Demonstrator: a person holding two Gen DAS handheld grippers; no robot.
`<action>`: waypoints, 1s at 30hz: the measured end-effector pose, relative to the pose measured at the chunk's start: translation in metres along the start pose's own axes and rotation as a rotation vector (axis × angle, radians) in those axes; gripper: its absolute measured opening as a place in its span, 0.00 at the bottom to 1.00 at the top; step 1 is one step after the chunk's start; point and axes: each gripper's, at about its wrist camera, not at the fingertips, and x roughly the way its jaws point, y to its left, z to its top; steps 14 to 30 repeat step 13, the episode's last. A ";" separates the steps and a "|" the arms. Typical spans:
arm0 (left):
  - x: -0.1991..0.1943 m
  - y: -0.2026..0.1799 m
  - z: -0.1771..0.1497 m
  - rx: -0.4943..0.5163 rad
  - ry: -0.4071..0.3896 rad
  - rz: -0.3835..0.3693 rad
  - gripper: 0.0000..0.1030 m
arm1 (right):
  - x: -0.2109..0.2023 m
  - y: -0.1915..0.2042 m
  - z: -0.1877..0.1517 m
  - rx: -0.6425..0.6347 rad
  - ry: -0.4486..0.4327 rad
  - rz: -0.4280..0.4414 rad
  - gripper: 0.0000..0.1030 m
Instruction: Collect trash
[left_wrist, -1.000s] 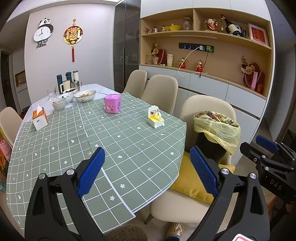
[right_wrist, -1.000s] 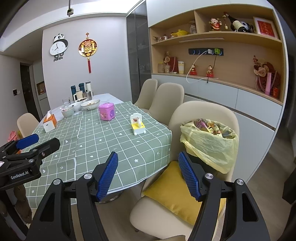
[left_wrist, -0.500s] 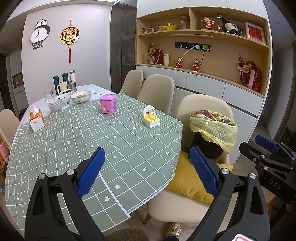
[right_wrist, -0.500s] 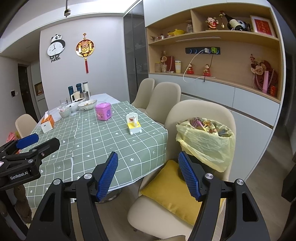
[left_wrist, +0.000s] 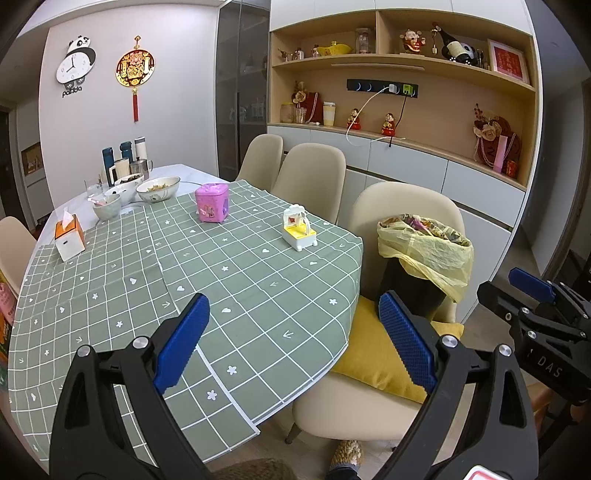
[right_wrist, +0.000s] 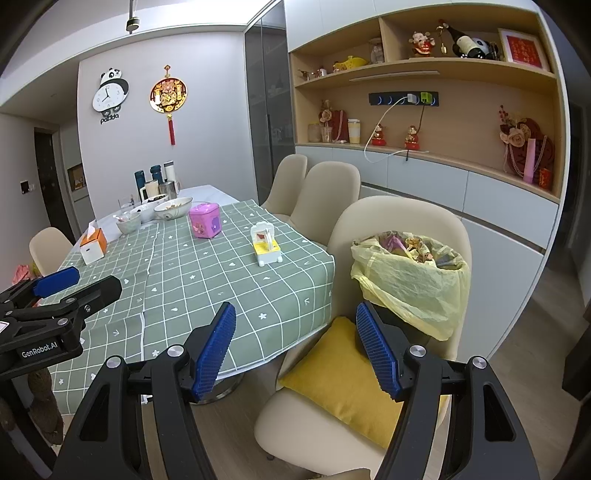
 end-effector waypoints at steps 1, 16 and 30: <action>0.001 0.001 0.000 -0.003 0.002 0.002 0.86 | 0.002 0.000 0.001 -0.001 0.004 0.000 0.62; 0.089 0.094 0.001 -0.231 0.153 0.185 0.86 | 0.104 0.031 0.034 -0.106 0.134 0.112 0.62; 0.089 0.094 0.001 -0.231 0.153 0.185 0.86 | 0.104 0.031 0.034 -0.106 0.134 0.112 0.62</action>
